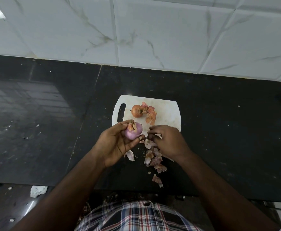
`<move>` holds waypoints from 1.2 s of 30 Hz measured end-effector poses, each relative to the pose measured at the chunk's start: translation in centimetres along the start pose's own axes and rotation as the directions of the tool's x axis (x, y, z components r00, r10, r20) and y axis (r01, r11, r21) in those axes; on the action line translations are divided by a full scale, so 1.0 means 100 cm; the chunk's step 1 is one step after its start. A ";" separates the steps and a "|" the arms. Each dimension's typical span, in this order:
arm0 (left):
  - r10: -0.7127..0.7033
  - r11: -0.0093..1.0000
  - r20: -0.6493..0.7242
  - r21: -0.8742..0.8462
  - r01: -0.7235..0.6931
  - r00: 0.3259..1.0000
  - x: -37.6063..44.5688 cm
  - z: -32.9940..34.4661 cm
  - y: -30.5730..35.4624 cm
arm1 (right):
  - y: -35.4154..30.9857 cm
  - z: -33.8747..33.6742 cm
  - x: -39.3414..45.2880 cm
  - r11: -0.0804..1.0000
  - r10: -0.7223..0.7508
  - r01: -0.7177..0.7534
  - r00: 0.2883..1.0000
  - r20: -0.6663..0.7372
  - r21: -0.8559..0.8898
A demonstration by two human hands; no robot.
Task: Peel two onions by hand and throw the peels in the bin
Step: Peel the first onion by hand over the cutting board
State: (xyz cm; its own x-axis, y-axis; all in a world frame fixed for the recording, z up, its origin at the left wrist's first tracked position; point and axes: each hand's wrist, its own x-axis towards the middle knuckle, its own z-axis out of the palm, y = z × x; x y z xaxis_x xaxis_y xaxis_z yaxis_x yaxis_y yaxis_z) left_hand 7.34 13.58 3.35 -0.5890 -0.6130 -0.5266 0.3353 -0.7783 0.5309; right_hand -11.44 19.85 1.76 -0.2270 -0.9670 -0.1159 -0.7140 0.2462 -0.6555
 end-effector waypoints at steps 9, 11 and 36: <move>0.006 0.998 0.111 0.058 -0.013 0.994 0.006 0.007 -0.005 | -0.025 -0.001 -0.012 0.953 -0.134 0.175 0.975 -0.175 0.247; 0.005 0.999 0.106 0.050 -0.010 0.994 0.008 0.009 -0.006 | -0.022 0.007 -0.011 0.957 -0.142 0.208 0.944 -0.297 0.203; 0.135 0.986 0.065 0.086 -0.141 0.989 0.017 0.015 -0.012 | -0.030 -0.006 -0.004 0.825 0.047 0.057 0.984 -0.169 0.562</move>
State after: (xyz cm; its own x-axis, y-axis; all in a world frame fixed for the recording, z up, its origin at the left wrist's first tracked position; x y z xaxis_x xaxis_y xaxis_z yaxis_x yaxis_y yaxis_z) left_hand 4.82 13.69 2.76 -0.5849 -0.7025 -0.4055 0.3504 -0.6697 0.6548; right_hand -9.62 19.59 4.21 -0.3689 -0.9293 -0.0187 -0.2297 0.1106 -0.9670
